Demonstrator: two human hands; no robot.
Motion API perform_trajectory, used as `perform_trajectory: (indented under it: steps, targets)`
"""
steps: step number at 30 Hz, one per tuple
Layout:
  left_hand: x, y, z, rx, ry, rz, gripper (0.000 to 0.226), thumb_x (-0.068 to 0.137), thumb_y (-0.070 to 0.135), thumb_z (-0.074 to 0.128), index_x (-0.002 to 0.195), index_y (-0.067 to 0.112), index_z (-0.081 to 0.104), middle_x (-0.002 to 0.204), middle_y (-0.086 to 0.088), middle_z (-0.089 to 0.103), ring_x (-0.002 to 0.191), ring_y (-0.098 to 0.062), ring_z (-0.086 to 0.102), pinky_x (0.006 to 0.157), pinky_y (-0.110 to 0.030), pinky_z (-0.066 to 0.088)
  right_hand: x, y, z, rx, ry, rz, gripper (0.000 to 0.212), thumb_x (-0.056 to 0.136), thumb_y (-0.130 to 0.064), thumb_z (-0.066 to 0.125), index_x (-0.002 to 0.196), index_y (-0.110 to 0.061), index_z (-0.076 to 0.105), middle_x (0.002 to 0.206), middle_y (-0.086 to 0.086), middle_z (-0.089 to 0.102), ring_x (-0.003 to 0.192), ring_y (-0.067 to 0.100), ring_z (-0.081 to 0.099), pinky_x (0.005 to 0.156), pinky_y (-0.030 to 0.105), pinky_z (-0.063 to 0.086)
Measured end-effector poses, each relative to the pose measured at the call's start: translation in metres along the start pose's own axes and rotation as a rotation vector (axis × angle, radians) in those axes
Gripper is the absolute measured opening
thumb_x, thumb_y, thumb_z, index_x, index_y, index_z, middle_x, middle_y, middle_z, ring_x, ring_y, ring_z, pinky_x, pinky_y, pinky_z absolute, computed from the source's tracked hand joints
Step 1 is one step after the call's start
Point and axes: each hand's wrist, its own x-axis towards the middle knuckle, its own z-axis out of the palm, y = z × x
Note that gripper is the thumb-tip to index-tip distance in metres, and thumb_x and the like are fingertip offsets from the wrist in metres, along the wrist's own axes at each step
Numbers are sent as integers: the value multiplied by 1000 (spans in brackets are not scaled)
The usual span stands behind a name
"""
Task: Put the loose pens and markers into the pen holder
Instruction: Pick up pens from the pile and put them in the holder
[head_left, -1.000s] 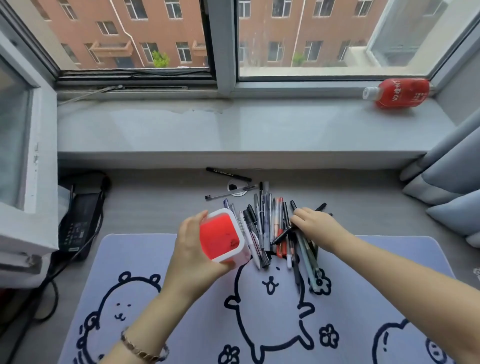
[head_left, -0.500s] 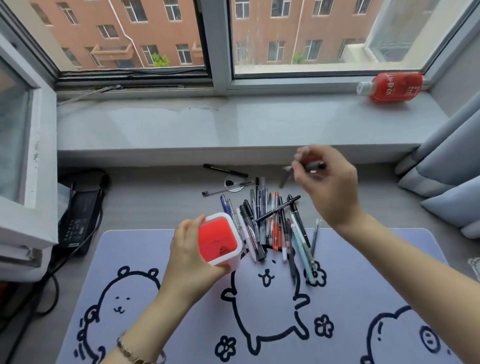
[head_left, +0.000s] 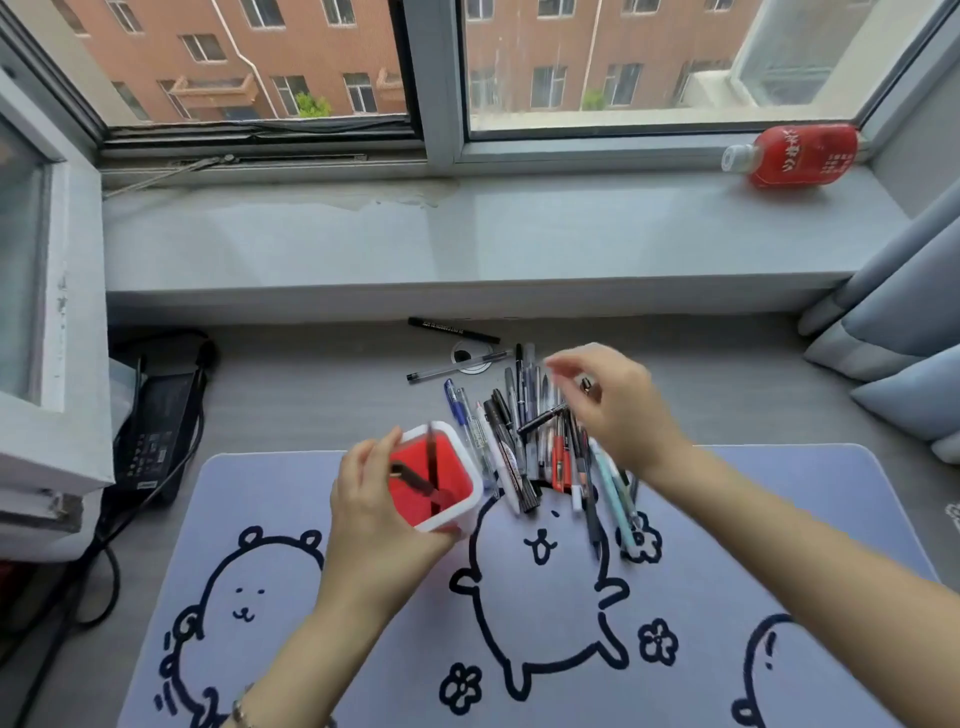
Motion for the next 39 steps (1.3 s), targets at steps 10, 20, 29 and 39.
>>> perform_trajectory:
  steps: [10,20,29,39]
  targets:
    - [-8,-1,2,-32,-5,-16,98,52,24,87,135,26,34,119,10,34,119,-18,41,96,-30,39,29,82,47,-617,-536,-193,30,82,8,42,105,-2,57,107,15,57,98,33,51,80,38,41]
    - [-7,6,6,-27,-23,14,97,54,23,86,135,26,33,116,14,31,118,-16,39,93,-25,36,29,98,43,-273,-281,818,19,88,-15,51,101,-3,44,88,15,50,73,30,48,58,31,38]
    - [-9,6,6,-51,-56,-7,98,54,18,85,136,29,32,119,15,31,120,-14,38,93,-25,37,39,74,13,115,-72,767,10,93,-13,38,88,-5,41,81,17,52,65,27,51,52,31,38]
    - [-6,41,30,-125,-80,87,80,60,20,78,130,29,40,120,9,40,113,-16,45,96,-32,45,-42,-79,32,670,150,64,57,88,4,40,125,-38,29,103,2,52,94,9,58,89,20,46]
